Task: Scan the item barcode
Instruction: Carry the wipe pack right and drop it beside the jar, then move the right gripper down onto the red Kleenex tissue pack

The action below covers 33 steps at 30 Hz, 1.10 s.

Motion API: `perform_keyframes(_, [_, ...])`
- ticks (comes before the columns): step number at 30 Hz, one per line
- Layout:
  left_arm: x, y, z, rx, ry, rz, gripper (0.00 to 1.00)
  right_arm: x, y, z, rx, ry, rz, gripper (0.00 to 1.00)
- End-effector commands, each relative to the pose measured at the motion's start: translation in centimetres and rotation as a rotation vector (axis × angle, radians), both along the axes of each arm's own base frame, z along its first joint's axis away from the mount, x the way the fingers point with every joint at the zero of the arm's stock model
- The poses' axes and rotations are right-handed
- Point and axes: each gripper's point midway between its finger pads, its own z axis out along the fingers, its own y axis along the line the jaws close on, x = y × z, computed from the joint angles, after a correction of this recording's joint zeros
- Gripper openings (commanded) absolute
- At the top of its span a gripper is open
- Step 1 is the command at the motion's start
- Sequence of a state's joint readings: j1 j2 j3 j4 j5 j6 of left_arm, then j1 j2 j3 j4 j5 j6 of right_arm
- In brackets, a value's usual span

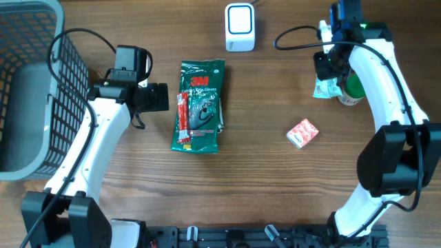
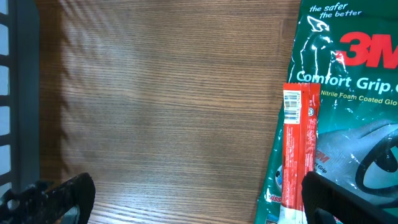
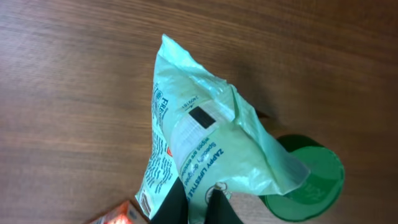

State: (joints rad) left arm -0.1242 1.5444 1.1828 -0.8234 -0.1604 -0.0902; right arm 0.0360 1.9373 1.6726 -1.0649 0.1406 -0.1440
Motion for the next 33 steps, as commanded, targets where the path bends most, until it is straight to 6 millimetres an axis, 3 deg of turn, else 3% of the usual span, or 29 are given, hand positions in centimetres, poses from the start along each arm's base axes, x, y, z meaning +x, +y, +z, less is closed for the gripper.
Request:
perform_keyframes(1, [-0.1,0.2,0.0,0.008,0.001,-0.001,1.00,0.2,0.3,-0.5,0.039,-0.010,-0.039,0.19])
perform_keyframes(2, [-0.1,0.2,0.0,0.008,0.001,-0.001,1.00,0.3,0.3,-0.5,0.039,-0.014,-0.039,0.23])
perform_keyframes(3, [-0.1,0.2,0.0,0.008,0.001,-0.001,1.00,0.4,0.3,-0.5,0.039,-0.017,-0.038,0.34])
perform_keyframes(4, [-0.1,0.2,0.0,0.008,0.001,-0.002,1.00,0.4,0.3,-0.5,0.039,-0.017,-0.038,0.57])
perform_keyframes(5, [-0.1,0.2,0.0,0.008,0.001,-0.001,1.00,0.4,0.3,-0.5,0.039,-0.017,-0.038,0.73])
perform_keyframes(7, [-0.1,0.2,0.0,0.008,0.001,-0.001,1.00,0.4,0.3,-0.5,0.039,-0.018,-0.038,0.90])
perform_keyframes(10, [-0.1,0.2,0.0,0.008,0.001,-0.001,1.00,0.3,0.5,-0.2,0.059,-0.022,-0.083,0.87])
perform_keyframes(13, [-0.1,0.2,0.0,0.008,0.001,-0.001,1.00,0.0,2.4,1.1,0.165,-0.032,-0.151,0.78])
perform_keyframes(17, [-0.1,0.2,0.0,0.008,0.001,-0.001,1.00,-1.8,5.1,5.0,0.346,-0.052,-0.166,0.66])
perform_keyframes(21, [-0.1,0.2,0.0,0.008,0.001,-0.001,1.00,-4.1,4.6,9.8,0.401,-0.133,-0.250,0.58])
perform_keyframes(25, [-0.1,0.2,0.0,0.008,0.001,-0.001,1.00,-7.9,4.4,13.6,0.429,-0.196,-0.293,0.57])
perform_keyframes(28, [-0.1,0.2,0.0,0.008,0.001,-0.001,1.00,-10.2,4.1,13.7,0.438,-0.208,-0.359,0.55])
perform_keyframes(33, [-0.1,0.2,0.0,0.008,0.001,-0.001,1.00,-13.5,4.0,9.5,0.479,-0.172,-0.523,0.50])
